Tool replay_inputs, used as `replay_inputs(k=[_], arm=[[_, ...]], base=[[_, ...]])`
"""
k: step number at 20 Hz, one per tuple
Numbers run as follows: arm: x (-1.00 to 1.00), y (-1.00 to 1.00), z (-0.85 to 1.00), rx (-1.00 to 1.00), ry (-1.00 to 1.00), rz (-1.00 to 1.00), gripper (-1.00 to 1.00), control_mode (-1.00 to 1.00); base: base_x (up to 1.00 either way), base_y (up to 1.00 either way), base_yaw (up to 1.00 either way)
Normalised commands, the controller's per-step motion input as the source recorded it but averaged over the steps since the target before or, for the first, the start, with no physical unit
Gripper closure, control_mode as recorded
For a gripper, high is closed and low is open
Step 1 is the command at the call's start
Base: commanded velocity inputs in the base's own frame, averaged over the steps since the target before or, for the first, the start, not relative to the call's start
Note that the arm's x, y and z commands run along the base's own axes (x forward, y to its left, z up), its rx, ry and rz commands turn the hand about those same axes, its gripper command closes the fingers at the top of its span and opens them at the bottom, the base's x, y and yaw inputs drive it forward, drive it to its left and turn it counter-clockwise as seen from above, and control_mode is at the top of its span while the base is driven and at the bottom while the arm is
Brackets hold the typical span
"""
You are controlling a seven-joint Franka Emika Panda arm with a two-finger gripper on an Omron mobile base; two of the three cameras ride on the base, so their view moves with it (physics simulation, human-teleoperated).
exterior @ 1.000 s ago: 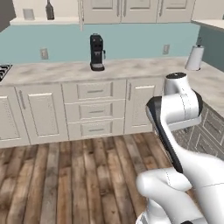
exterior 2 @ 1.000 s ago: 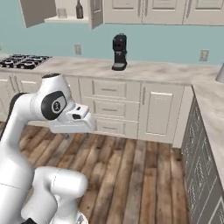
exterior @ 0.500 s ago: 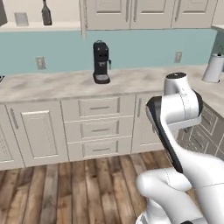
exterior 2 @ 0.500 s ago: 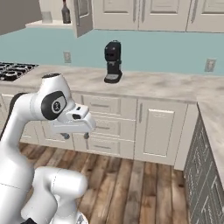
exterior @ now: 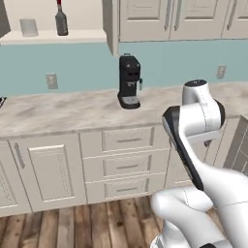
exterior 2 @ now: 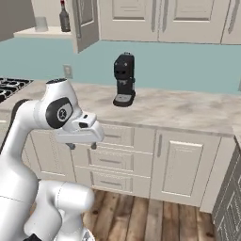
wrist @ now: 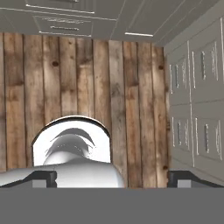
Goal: There is a bowl on the dining counter. Grab a lemon wedge from the fridge and place it in the bowl. Then get the liquor bottle and glass cup from the cabinet and place them next to the bowl.
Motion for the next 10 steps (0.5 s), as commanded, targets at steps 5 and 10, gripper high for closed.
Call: replay_inputs(k=[5, 10], arm=[[0.00, 0.00, 0.00, 0.00, 0.00, 0.00, -1.00, 1.00], [0.00, 0.00, 0.00, 0.00, 0.00, 0.00, -1.00, 1.00]], base=[[0.53, 0.89, 0.00], [0.44, 0.92, 0.00]])
